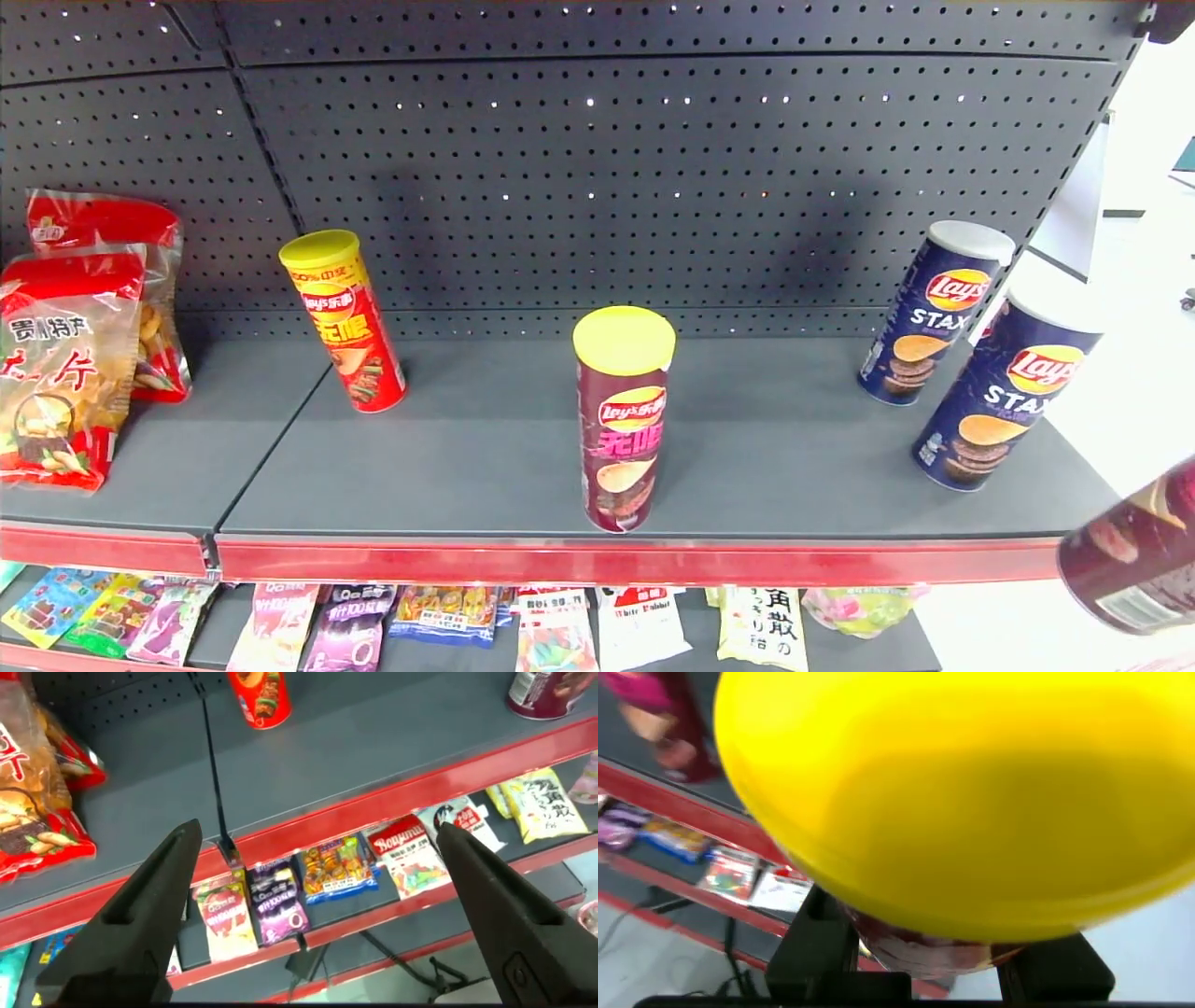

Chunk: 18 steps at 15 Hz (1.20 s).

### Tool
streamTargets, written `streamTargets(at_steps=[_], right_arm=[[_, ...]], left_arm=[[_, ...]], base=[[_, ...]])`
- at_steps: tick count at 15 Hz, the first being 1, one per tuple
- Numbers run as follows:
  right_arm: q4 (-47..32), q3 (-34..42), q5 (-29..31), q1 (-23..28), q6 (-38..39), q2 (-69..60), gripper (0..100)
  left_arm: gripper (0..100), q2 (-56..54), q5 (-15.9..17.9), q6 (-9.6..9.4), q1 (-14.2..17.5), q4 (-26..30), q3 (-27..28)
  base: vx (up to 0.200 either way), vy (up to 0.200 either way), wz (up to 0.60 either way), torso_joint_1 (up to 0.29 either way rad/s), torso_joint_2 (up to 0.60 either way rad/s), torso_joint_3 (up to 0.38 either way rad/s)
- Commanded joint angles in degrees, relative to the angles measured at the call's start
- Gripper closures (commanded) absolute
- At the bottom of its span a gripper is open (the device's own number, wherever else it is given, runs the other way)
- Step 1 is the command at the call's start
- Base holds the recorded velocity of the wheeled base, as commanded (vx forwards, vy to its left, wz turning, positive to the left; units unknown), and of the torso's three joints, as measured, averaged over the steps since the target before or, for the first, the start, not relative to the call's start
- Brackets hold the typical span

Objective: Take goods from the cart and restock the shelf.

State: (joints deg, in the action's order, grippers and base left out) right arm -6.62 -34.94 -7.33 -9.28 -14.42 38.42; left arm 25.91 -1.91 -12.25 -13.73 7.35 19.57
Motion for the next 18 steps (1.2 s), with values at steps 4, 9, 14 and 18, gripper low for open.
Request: streamTargets(at_steps=[4, 9, 14, 18], right_arm=[[3.81, -15.25, -5.51, -16.91, 7.39, 21.43, 100], [16.20, -20.08, -5.68, -17.35, 6.69, 39.71, 100], [16.99, -26.15, -5.68, -17.62, 5.63, 50.08, 100], [21.39, -29.66, -5.86, -17.62, 4.84, 58.34, 100]], left_arm=[[0, -3.14, -2.30, 0.03, 0.19, 0.12, -0.93], [0, -1.56, -2.30, 0.30, 0.19, -0.06, -0.14], [0, -1.21, -2.22, 0.30, 0.19, -0.06, -0.05], [0, -1.21, -2.13, 0.30, 0.19, -0.06, 0.65]], base=[[0.000, 0.000, 0.00, 0.000, 0.00, 0.000], [0.000, 0.000, 0.00, 0.000, 0.00, 0.000], [0.000, 0.000, 0.00, 0.000, 0.00, 0.000], [0.000, 0.000, 0.00, 0.000, 0.00, 0.000]])
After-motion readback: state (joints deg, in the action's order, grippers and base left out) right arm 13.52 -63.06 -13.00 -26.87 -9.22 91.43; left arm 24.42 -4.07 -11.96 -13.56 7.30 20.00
